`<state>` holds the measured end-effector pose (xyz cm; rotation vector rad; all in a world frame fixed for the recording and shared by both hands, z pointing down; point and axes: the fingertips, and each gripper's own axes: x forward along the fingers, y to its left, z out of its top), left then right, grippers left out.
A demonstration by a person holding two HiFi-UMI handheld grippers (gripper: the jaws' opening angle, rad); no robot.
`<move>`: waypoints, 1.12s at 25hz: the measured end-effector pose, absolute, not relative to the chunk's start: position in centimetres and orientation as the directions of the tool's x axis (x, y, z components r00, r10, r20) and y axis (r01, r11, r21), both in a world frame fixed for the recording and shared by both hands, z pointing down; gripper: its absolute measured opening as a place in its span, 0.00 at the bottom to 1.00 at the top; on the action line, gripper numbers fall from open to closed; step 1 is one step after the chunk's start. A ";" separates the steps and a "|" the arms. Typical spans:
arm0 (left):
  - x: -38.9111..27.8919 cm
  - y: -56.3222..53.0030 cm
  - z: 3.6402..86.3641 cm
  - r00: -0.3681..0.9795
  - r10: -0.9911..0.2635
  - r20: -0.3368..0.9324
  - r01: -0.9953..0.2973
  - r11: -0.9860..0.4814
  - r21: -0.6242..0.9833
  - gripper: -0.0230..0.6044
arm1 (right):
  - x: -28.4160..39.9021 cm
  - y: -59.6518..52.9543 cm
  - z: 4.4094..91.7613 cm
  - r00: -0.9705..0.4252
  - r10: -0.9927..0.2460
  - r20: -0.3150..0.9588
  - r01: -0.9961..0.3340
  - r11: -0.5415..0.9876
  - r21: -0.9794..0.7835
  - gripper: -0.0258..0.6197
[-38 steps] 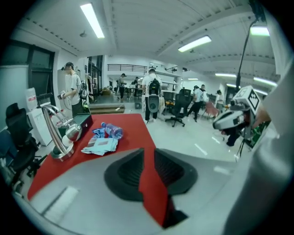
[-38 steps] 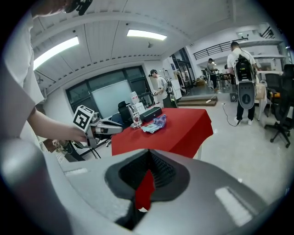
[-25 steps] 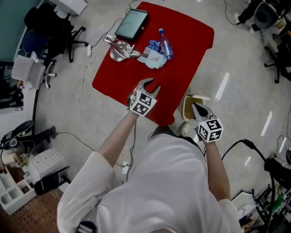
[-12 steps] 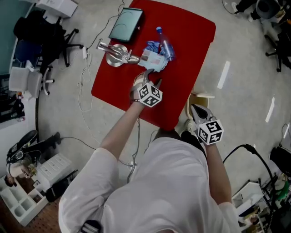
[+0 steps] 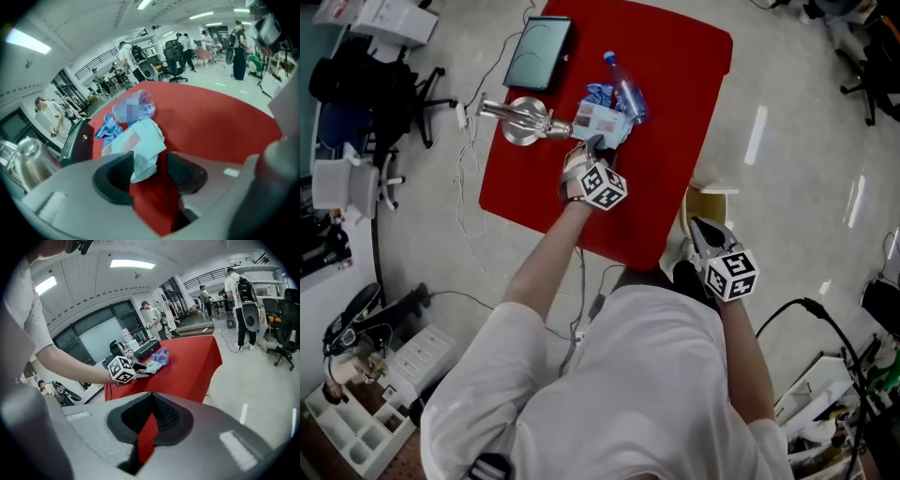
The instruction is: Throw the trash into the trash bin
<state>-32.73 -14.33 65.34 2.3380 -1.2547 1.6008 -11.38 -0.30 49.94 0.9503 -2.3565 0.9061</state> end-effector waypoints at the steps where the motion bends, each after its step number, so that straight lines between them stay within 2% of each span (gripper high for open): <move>1: -32.8 -14.5 65.2 0.135 -0.597 0.791 -0.637 -0.664 -0.392 0.33 | -11.3 -0.2 50.0 -0.665 -0.443 0.601 -0.732 0.544 -0.410 0.04; 3: -32.9 -14.8 64.6 0.124 -0.616 0.778 -0.646 -0.645 -0.409 0.19 | -11.0 -0.1 50.0 -0.663 -0.446 0.601 -0.736 0.536 -0.414 0.04; 9: -33.0 -14.6 62.9 0.087 -0.662 0.744 -0.651 -0.603 -0.460 0.07 | -10.3 -0.1 49.9 -0.660 -0.461 0.594 -0.742 0.525 -0.417 0.04; 28: -29.8 -8.7 55.9 0.114 -0.731 0.672 -0.759 -0.501 -0.416 0.05 | -6.0 2.6 49.0 -0.642 -0.512 0.570 -0.760 0.523 -0.386 0.04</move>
